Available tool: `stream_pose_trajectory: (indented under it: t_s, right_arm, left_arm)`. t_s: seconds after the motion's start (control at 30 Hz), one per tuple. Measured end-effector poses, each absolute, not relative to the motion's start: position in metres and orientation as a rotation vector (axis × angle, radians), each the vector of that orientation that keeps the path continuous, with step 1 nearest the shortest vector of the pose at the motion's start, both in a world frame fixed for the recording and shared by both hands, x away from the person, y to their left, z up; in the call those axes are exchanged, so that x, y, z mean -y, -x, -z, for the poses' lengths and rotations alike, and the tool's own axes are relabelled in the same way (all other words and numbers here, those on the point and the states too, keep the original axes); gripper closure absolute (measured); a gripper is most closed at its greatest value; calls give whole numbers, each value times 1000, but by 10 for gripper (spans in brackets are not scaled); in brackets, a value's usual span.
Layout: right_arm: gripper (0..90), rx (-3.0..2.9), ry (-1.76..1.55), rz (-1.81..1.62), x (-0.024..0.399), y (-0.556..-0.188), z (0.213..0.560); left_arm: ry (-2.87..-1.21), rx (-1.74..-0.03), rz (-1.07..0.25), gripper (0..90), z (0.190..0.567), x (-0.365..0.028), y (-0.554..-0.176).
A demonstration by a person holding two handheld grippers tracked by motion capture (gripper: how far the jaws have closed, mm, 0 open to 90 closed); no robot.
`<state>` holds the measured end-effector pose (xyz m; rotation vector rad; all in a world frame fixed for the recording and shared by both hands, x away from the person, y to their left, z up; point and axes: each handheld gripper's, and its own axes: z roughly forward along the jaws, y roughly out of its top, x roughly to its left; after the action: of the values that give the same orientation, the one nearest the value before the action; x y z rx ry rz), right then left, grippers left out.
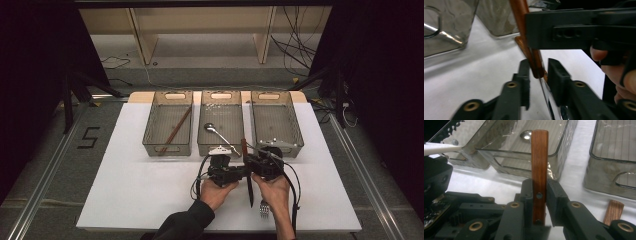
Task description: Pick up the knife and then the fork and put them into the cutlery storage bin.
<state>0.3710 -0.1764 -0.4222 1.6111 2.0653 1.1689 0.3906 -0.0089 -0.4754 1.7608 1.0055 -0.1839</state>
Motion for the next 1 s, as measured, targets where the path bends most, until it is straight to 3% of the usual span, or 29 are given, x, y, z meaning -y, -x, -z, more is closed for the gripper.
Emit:
stream_pose_trajectory:
  t_s: [0.2,0.33,0.63,1.0]
  right_arm:
    - [756,-2060,-1611,-1203,179,-370,419]
    - [583,-2040,-1597,-1292,185,-368,408]
    - [500,-2077,-1537,-1331,184,-371,390]
    - [306,-2052,-1456,-1446,207,-363,363]
  left_arm:
    - [-1719,-1045,288,795,474,3,-396]
    - [-1719,-1040,281,802,470,-2,-396]
    - [-1720,-994,230,806,447,-14,-395]
    - [-1736,-1012,163,805,416,-26,-416]
